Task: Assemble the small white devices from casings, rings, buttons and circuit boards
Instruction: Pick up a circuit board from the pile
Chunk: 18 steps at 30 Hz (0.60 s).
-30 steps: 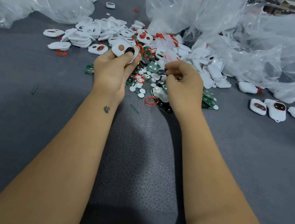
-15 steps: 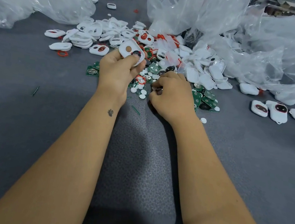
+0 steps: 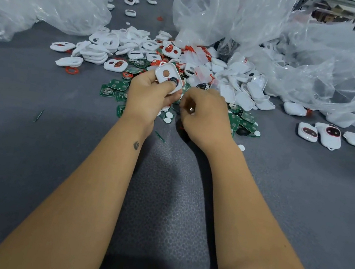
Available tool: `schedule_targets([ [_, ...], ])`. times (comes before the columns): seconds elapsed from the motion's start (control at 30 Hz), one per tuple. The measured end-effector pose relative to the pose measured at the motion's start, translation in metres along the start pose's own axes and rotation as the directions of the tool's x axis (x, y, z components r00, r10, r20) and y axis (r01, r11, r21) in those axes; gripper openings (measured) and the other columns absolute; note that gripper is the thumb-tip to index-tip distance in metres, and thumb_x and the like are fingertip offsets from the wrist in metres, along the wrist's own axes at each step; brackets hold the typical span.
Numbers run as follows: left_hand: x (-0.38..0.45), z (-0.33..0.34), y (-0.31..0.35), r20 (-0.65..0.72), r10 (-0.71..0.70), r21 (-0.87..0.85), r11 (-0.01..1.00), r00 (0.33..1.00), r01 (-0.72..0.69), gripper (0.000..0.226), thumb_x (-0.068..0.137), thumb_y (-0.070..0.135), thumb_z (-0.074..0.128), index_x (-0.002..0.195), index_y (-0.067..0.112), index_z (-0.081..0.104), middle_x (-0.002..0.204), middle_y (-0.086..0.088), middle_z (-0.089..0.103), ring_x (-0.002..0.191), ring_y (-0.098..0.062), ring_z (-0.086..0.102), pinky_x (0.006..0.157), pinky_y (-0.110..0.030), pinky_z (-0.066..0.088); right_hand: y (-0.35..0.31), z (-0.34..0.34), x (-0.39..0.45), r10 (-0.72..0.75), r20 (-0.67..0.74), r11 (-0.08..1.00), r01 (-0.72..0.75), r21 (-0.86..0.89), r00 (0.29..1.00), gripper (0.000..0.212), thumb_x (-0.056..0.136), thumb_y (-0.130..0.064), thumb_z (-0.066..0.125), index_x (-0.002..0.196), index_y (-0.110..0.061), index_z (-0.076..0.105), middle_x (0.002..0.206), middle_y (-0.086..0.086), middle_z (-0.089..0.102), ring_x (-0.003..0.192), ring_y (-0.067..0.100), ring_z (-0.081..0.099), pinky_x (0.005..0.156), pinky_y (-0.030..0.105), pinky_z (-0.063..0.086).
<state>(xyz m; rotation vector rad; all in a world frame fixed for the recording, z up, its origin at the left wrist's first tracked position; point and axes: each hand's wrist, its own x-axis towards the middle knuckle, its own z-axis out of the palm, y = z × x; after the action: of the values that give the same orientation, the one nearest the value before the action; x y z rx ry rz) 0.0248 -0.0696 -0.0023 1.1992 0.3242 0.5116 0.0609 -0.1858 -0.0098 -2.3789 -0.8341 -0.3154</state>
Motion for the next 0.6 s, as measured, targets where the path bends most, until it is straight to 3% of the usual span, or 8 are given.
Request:
schedule_targets([
  [0.13,-0.001,0.0,0.0,-0.005,-0.011,0.024,1.0,1.0,0.011,0.025,0.09,-0.007,0.055,0.083,0.013,0.068,0.082,-0.005,0.072,0.068,-0.011,0.068,0.063,-0.017,0.054,0.001,-0.004,0.002,0.183,-0.111,0.935,-0.138,0.325,0.977,0.019,0.089,-0.004,0.059,0.103,-0.013,0.067,0.083,-0.003,0.061,0.087,0.018,0.058,0.083,0.03,0.046],
  [0.3,-0.001,0.002,-0.002,0.037,0.001,0.103,0.995,0.999,-0.005,0.025,0.091,-0.004,0.054,0.086,0.017,0.067,0.078,0.001,0.074,0.064,-0.008,0.068,0.059,-0.017,0.052,0.003,-0.009,0.006,0.33,-0.163,0.818,-0.196,0.541,0.93,0.016,0.091,-0.002,0.057,0.089,-0.014,0.067,0.08,-0.008,0.061,0.073,0.002,0.052,0.068,0.009,0.041],
  [0.43,-0.001,0.008,-0.004,0.085,0.014,0.19,0.981,0.996,-0.03,0.029,0.091,-0.005,0.054,0.084,0.021,0.066,0.066,0.009,0.072,0.06,-0.006,0.067,0.056,-0.016,0.052,0.002,-0.011,0.007,0.367,-0.184,0.734,-0.162,0.659,0.912,0.017,0.09,-0.005,0.059,0.085,-0.019,0.068,0.076,0.005,0.061,0.068,0.011,0.049,0.067,0.024,0.044],
  [0.6,-0.001,0.009,-0.006,0.144,0.003,0.242,0.969,0.99,-0.038,0.032,0.09,-0.006,0.054,0.084,0.022,0.068,0.068,0.009,0.072,0.061,-0.005,0.068,0.054,-0.014,0.051,0.005,-0.013,0.011,0.458,-0.072,0.487,-0.183,0.854,0.886,0.017,0.087,0.001,0.061,0.086,-0.014,0.07,0.071,0.0,0.063,0.067,0.011,0.058,0.069,0.024,0.05],
])
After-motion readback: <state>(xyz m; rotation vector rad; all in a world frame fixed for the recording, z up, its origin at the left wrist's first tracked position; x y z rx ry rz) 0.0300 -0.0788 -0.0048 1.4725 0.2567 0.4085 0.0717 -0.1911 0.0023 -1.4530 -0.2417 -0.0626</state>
